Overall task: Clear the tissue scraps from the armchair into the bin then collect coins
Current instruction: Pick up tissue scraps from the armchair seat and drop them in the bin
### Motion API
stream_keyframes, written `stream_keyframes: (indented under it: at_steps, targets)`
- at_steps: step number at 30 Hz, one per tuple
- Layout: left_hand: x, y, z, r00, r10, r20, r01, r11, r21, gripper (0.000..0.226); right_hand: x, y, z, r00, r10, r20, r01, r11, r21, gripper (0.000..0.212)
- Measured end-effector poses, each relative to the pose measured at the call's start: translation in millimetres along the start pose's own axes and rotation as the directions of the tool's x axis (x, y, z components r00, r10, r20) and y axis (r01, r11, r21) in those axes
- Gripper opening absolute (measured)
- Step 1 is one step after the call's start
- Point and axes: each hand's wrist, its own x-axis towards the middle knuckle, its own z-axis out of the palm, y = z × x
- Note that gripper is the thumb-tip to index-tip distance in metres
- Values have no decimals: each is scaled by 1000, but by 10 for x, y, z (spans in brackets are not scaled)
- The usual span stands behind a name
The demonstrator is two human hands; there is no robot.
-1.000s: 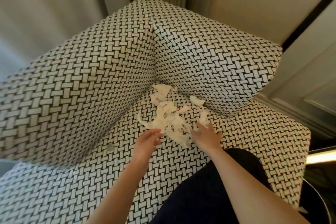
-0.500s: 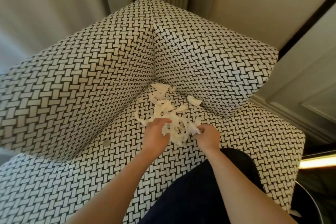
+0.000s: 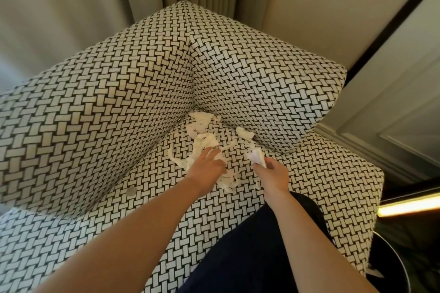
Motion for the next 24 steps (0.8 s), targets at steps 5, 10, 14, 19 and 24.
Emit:
stream_keyframes:
  at_steps: [5,10,14,19,24]
  targets:
    - [-165,10,57,999,-14,-49,16,999,34,33,-52,-41,-87,989,100,107,-123,965,232,34]
    - [-260,-80,-100,992,-31,-120,19,994,-105,24,-176,-124,-231,973,102,205,-171,918,358,39]
    - [-254,-155,-312,986,-62,-153,19,963,-268,23,-273,-169,-398,969,9,246,-103,923,370,34]
    - [-166,-69,-563,990,-119,-82,64,868,-492,31,-300,-215,-872,968,-54,246,-47,920,388,21]
    - [95,325,-746,990,-112,-89,25,748,-663,24,-278,-201,-1566,982,-45,184,-41,897,440,21]
